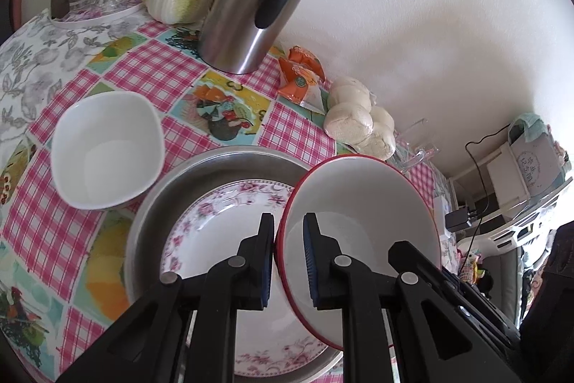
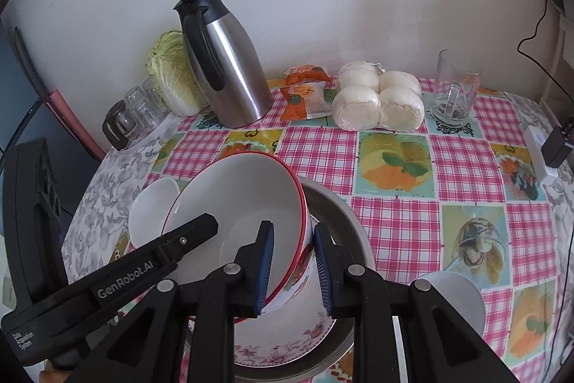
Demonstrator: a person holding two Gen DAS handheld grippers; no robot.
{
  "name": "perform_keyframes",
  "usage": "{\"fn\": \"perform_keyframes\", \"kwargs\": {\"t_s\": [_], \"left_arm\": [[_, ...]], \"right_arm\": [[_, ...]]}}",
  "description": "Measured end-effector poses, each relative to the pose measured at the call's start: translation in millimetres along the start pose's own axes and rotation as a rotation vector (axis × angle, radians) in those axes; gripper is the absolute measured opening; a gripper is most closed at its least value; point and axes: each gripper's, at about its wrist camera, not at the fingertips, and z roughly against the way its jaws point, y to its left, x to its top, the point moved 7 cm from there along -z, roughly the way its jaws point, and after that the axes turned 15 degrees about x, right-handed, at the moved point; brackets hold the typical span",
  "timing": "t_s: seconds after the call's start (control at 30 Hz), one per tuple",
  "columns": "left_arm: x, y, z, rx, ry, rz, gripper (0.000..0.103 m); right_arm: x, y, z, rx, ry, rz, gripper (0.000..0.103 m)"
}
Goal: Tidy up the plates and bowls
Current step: 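Carry the red-rimmed bowl with both grippers over the steel basin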
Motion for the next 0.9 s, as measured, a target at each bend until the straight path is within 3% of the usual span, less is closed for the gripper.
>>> {"fn": "perform_keyframes", "kwargs": {"t_s": [0.33,0.67,0.9], "left_arm": [[-2.3,31.7,20.0,-0.036,-0.016,0.055,0.016],[-13.8,48.3,-10.7,-0.027,0.092,0.093,0.016],[-19.1,45.1,-16.9,-0.02,0.122,0.079,0.017]], "right_arm": [[-13.4,27.9,-10.9,-0.021,0.042,0.026,0.025],[-23.7,20.7,-37.6,-0.028,0.098,-0.013,0.025],[-26.6,10.7,-42.3,-0.035,0.108,-0.037,0.025]]}}
